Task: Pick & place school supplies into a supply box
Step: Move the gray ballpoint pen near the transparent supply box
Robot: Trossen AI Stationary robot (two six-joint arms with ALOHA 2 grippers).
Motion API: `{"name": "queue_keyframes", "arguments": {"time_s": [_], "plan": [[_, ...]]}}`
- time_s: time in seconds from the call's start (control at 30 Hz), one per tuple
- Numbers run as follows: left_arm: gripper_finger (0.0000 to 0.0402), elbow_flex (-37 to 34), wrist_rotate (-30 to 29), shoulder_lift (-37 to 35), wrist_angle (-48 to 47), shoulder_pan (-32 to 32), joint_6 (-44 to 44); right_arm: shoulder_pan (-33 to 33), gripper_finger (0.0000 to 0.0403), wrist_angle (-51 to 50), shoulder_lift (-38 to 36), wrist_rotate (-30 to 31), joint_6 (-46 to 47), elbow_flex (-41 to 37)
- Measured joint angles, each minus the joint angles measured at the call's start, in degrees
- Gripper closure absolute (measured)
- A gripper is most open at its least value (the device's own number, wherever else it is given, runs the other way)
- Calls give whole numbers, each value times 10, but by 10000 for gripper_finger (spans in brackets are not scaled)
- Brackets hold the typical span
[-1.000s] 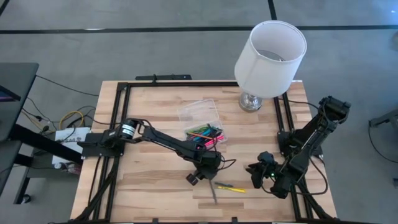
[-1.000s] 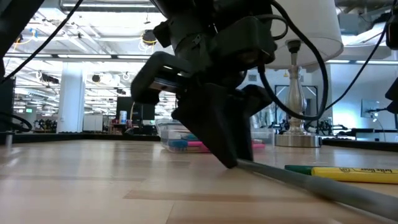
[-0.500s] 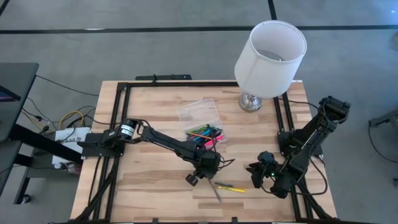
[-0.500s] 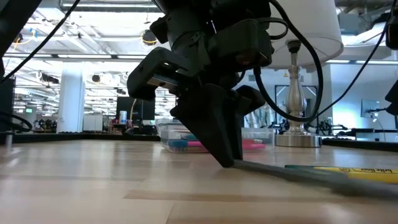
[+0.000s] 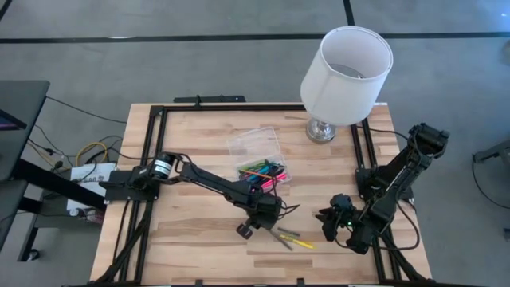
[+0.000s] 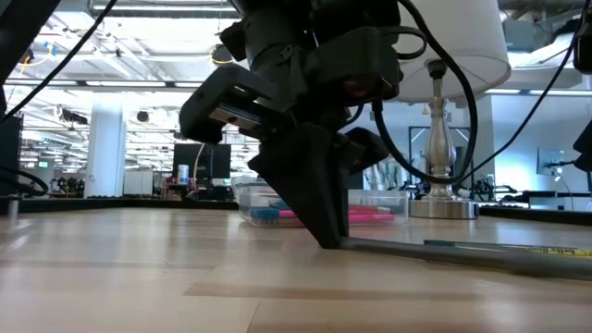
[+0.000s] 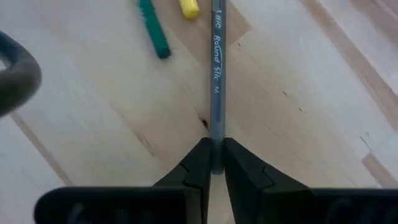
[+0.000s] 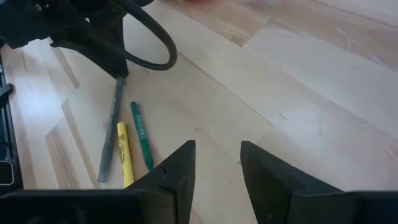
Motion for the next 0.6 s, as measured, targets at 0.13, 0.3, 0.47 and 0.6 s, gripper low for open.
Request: {"name": "queue_keyframes", "arguments": {"time_s": [0.13, 0.3, 0.47, 0.6], "plan": [[373, 1, 1, -2, -25, -1, -17, 0, 283, 0, 0, 0, 0, 0], [374, 2, 5, -4, -62, -1, -59, 0, 283, 0, 0, 0, -1, 0], [374, 3, 4, -9, -93, -4, -100, 0, 283, 0, 0, 0, -2, 0], [375, -4, -32, -22, -106, -13, -123, 0, 283, -3, 0, 0, -2, 0]]}}
